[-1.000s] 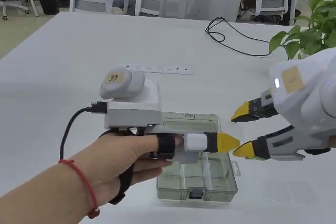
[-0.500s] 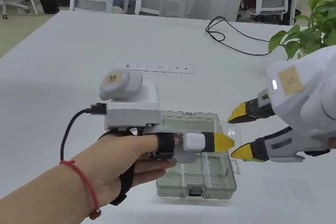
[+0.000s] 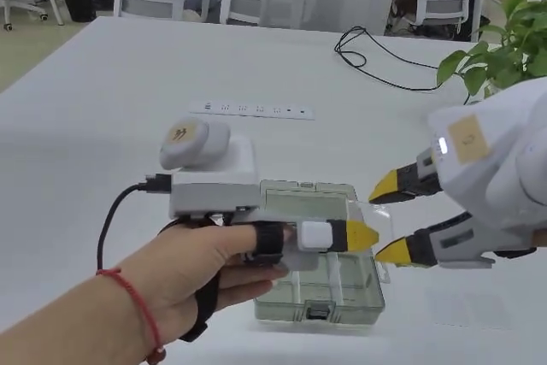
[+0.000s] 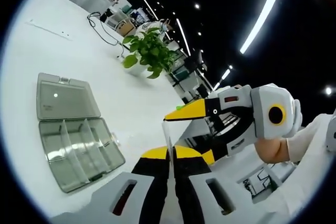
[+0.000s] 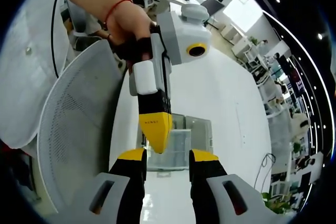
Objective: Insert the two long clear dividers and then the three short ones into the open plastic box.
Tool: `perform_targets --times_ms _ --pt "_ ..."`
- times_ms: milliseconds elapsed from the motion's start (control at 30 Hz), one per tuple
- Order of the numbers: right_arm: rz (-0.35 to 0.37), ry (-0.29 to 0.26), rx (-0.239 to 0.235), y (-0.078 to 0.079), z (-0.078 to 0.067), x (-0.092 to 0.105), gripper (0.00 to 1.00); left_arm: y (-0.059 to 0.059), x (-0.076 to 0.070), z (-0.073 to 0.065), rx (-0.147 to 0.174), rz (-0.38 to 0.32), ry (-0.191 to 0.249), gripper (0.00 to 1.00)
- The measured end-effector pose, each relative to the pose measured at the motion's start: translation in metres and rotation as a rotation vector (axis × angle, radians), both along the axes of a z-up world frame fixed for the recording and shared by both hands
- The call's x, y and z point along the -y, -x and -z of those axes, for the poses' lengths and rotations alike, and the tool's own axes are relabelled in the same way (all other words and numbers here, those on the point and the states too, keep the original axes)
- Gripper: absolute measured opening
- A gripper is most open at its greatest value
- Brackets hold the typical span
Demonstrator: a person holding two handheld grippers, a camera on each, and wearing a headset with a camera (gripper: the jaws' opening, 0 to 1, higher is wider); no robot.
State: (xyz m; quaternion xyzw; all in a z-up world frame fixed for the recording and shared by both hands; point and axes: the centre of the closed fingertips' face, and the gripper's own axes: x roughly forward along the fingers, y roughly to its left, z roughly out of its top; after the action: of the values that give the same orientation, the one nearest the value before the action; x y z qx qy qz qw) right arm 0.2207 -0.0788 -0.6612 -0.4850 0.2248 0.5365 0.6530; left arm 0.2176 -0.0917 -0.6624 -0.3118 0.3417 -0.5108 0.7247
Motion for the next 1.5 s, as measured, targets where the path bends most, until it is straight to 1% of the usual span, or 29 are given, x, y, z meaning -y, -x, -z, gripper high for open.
perform_targets --times_ms 100,233,267,300,400,467,533,567,633,700,733,767,833,900,933,967,1000,1033,1067,1100,1133,1167,1233,1267,1333,1367,1433,1500 --pt "-0.004 -0.001 0.006 0.0 0.0 -0.001 0.33 0.0 -0.001 0.0 -0.015 -0.01 0.01 0.0" --pt "-0.002 -0.003 0.01 -0.001 -0.001 -0.001 0.34 -0.002 -0.001 0.0 -0.023 -0.022 0.02 0.0" --pt "0.003 -0.004 0.01 -0.002 -0.001 0.0 0.35 -0.002 -0.001 0.0 -0.019 -0.022 0.022 0.0" --pt "0.004 -0.004 0.008 -0.002 -0.001 0.0 0.34 -0.002 -0.001 0.0 -0.015 -0.021 0.017 0.0" --pt "0.008 -0.022 0.009 -0.004 -0.005 -0.002 0.36 -0.002 -0.001 0.002 -0.012 -0.017 0.012 0.0" --pt "0.018 -0.04 0.003 -0.006 -0.009 -0.001 0.37 -0.003 -0.003 0.004 0.013 -0.016 -0.003 0.0" --pt "0.026 -0.055 -0.015 -0.006 -0.01 -0.001 0.37 -0.003 -0.005 0.006 0.026 -0.013 -0.015 0.0" --pt "0.031 -0.063 -0.022 -0.006 -0.011 0.0 0.37 -0.004 -0.007 0.009 0.055 -0.012 -0.035 0.0" --pt "0.037 -0.073 -0.038 -0.006 -0.012 0.001 0.37 -0.002 -0.01 0.01 0.091 0.0 -0.047 0.0" --pt "0.042 -0.088 -0.056 -0.007 -0.013 0.001 0.37 -0.001 -0.011 0.01 0.161 0.016 -0.065 0.0" --pt "0.044 -0.098 -0.07 -0.006 -0.013 0.0 0.36 0.0 -0.012 0.01 0.188 0.024 -0.074 0.0" --pt "0.05 -0.113 -0.093 -0.005 -0.014 0.0 0.36 0.002 -0.013 0.01 0.21 0.035 -0.081 0.0" --pt "0.052 -0.124 -0.112 -0.006 -0.016 0.0 0.35 0.004 -0.014 0.012 0.249 0.048 -0.096 0.0" --pt "0.055 -0.133 -0.132 -0.009 -0.015 0.002 0.35 0.005 -0.015 0.013 0.277 0.056 -0.103 0.0" --pt "0.056 -0.141 -0.147 -0.011 -0.015 0.002 0.35 0.006 -0.016 0.014 0.306 0.065 -0.108 0.0" --pt "0.059 -0.146 -0.161 -0.011 -0.015 0.003 0.34 0.007 -0.016 0.014 0.324 0.073 -0.114 0.0" --pt "0.06 -0.152 -0.18 -0.01 -0.014 0.003 0.34 0.008 -0.016 0.016 0.364 0.088 -0.131 0.0" --pt "0.06 -0.155 -0.188 -0.01 -0.014 0.002 0.34 0.009 -0.017 0.016 0.382 0.093 -0.14 0.0" --pt "0.056 -0.156 -0.198 -0.009 -0.014 0.002 0.34 0.011 -0.016 0.017 0.39 0.105 -0.14 0.0" --pt "0.05 -0.157 -0.208 -0.008 -0.013 0.002 0.33 0.013 -0.016 0.017 0.414 0.119 -0.144 0.0" --pt "0.042 -0.162 -0.232 -0.006 -0.013 0.001 0.33 0.014 -0.016 0.019 0.43 0.13 -0.154 0.0" --pt "0.039 -0.166 -0.245 -0.002 -0.013 -0.001 0.31 0.015 -0.016 0.02 0.435 0.138 -0.16 0.0" --pt "0.032 -0.173 -0.28 0.002 -0.012 -0.003 0.3 0.017 -0.016 0.02 0.448 0.152 -0.156 0.0" --pt "0.026 -0.174 -0.294 0.004 -0.012 -0.003 0.28 0.019 -0.016 0.02 0.472 0.167 -0.157 0.0" --pt "0.013 -0.184 -0.336 0.01 -0.011 -0.006 0.26 0.022 -0.016 0.022 0.515 0.198 -0.171 0.0" --pt "0.004 -0.189 -0.375 0.011 -0.01 -0.006 0.25 0.024 -0.015 0.021 0.539 0.21 -0.17 0.0" --pt "-0.021 -0.185 -0.415 0.017 -0.008 -0.007 0.23 0.028 -0.014 0.022 0.557 0.23 -0.176 0.0" --pt "-0.022 -0.182 -0.444 0.022 -0.006 -0.008 0.21 0.03 -0.013 0.019 0.58 0.242 -0.163 0.0"
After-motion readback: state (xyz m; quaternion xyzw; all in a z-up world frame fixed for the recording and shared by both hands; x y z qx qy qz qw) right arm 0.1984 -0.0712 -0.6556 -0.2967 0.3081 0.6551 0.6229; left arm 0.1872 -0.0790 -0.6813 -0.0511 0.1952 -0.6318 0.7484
